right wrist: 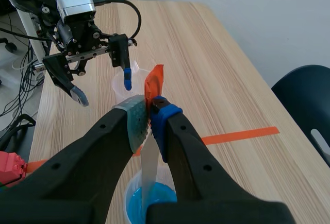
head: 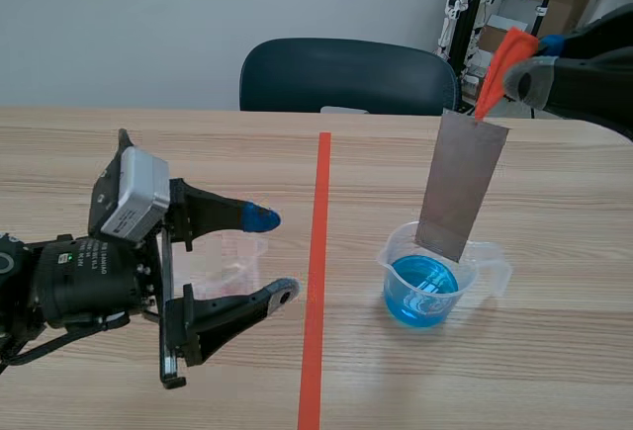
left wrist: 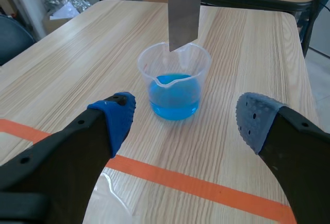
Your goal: Do the redox reaction experiment. lower the plate into the blue solution
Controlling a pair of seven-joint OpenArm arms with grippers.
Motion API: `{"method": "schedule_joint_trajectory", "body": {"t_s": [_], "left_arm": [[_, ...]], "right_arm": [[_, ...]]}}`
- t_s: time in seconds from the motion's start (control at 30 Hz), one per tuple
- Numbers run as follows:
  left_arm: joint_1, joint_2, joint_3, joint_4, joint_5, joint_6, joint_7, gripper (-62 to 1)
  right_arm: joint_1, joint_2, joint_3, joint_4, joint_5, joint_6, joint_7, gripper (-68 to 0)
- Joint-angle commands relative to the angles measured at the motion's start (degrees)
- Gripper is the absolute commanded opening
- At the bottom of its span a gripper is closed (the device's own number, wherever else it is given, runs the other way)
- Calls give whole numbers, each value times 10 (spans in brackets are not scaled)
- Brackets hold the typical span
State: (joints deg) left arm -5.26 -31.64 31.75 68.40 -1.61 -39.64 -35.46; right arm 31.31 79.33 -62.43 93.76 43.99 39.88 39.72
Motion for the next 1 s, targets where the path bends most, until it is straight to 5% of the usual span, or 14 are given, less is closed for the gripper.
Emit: {"method": "schedule_joint_trajectory", "body": {"t_s": [0.0,0.33,0.63,0.97], "left_arm": [[16,-12,-15,29,-19,-2,-10,-165],[144,-73,-91,129,-25,-2,-12,-65],[263,-76,-187,151,-25,1,-26,7],[363,-76,-268,151,-25,82,-51,11]], "right_arm": [[1,4,1,-5,12,0,14,-673],[-2,-16,1,-36,12,0,7,-673],[-21,-29,1,-46,-1,0,7,-673],[-30,-46,1,-65,-12,0,7,-673]]}}
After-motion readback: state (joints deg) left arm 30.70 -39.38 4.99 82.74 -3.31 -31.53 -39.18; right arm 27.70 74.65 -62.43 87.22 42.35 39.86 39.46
